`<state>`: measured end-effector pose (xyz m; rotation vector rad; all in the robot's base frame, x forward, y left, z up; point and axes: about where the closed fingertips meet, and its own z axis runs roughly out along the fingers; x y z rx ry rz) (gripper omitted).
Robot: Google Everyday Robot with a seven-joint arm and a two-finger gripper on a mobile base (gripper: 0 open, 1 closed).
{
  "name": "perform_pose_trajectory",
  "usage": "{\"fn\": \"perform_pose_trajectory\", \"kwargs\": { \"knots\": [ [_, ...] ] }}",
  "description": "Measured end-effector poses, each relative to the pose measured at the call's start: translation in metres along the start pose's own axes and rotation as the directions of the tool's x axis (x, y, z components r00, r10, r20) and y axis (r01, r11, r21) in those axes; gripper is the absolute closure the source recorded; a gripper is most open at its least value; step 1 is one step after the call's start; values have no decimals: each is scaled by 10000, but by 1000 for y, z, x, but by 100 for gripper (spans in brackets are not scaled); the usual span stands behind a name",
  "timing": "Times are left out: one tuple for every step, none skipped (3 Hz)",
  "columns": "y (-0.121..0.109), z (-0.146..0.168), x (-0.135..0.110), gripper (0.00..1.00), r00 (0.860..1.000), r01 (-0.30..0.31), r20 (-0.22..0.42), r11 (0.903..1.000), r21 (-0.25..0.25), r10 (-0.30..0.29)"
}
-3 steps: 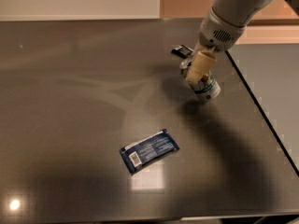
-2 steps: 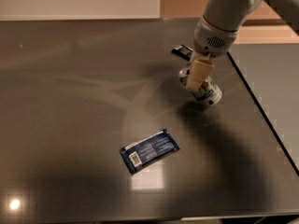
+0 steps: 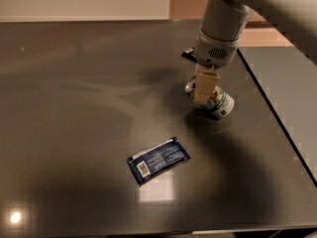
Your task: Knock 7up can over
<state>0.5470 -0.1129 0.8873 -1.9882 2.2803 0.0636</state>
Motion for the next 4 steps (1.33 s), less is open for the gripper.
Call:
{"fn": "perform_pose_trajectory", "kwargs": {
  "knots": [
    [2, 7, -5, 15, 9990, 341, -287, 9994, -80, -343],
    [0, 12, -7, 0, 9986, 413, -325, 9990, -164, -418],
    [0, 18, -10, 0, 9994, 335, -104, 9990, -282, -338],
    [0, 18, -10, 0, 9994, 335, -103, 9990, -282, -338]
  ]
}}
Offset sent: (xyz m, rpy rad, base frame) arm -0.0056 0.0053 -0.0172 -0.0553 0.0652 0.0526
